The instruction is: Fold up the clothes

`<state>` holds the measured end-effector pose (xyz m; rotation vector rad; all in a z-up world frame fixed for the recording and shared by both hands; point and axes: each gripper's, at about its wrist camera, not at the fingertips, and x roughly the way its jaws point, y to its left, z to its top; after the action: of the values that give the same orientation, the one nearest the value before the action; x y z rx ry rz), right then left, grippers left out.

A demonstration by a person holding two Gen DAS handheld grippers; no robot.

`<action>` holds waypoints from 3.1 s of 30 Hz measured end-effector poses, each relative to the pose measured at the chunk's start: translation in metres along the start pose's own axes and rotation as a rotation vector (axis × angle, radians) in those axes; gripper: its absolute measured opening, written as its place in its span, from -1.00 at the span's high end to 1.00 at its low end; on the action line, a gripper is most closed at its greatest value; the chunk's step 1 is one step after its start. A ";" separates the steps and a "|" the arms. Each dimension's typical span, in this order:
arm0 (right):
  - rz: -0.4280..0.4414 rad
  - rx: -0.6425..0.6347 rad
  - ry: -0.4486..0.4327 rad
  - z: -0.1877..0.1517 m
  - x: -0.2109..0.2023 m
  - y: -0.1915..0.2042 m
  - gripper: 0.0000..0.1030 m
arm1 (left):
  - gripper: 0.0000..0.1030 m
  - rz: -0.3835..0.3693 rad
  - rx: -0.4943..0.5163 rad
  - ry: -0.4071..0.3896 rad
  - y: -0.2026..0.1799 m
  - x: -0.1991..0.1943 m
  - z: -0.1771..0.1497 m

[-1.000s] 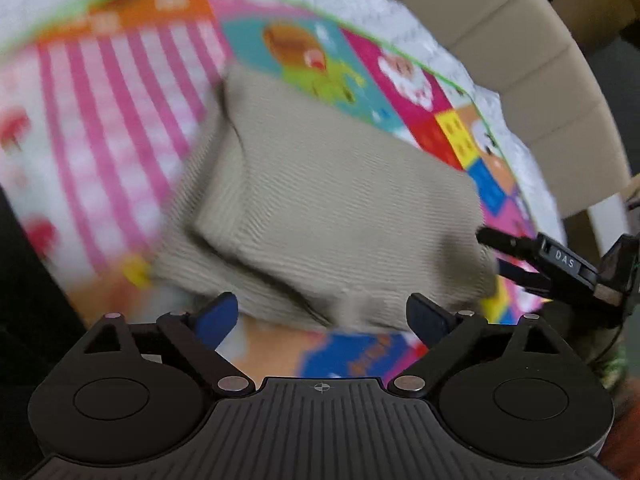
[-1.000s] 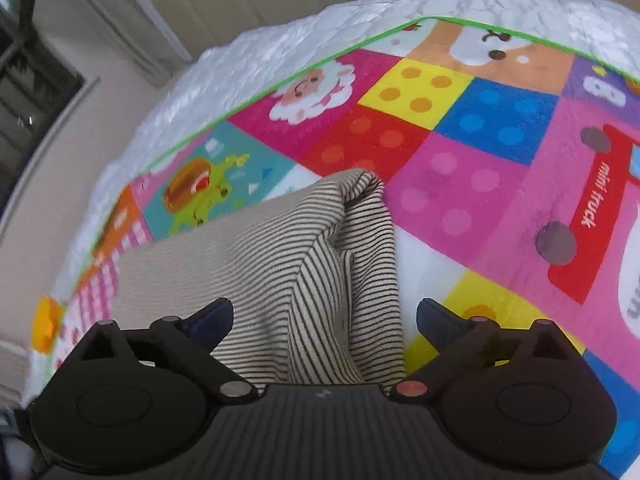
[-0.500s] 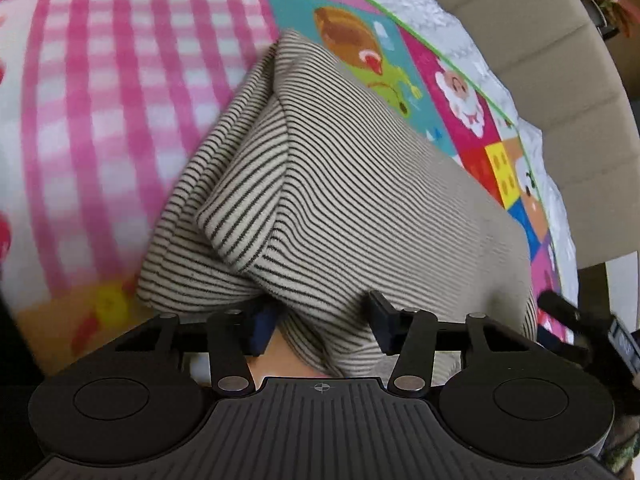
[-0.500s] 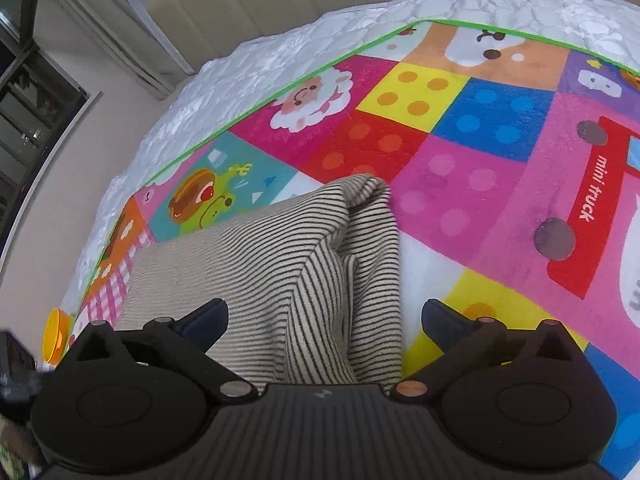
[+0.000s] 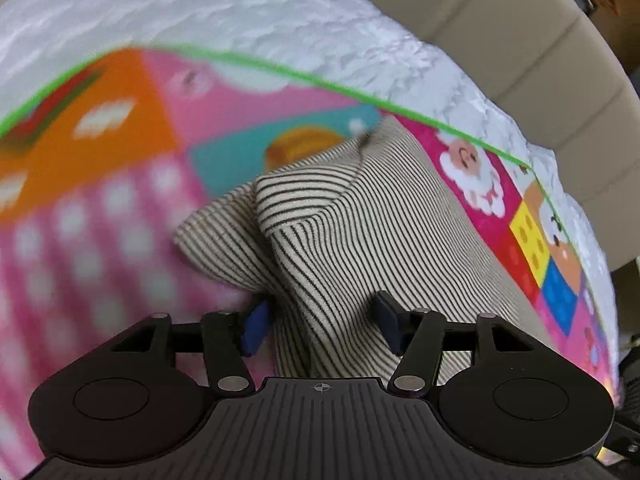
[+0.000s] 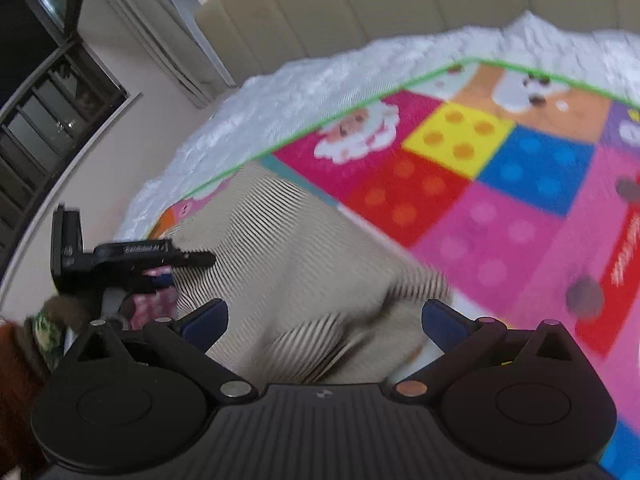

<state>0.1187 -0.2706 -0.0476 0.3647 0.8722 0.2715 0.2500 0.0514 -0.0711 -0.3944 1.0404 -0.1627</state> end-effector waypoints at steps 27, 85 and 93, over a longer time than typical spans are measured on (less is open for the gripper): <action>-0.125 -0.029 0.244 -0.025 0.043 0.076 -1.00 | -0.90 -0.060 0.117 0.120 -0.008 -0.066 -0.091; -0.104 -1.166 0.266 -0.082 0.036 0.152 -0.87 | -1.00 -0.257 -0.174 0.142 0.023 -0.055 -0.110; -0.105 -1.125 0.284 -0.088 0.047 0.163 -0.40 | -1.00 -0.164 0.064 0.046 -0.003 -0.089 -0.109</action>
<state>0.0650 -0.0879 -0.0641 -0.7782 0.8801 0.6723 0.1116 0.0503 -0.0469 -0.4199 1.0458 -0.3522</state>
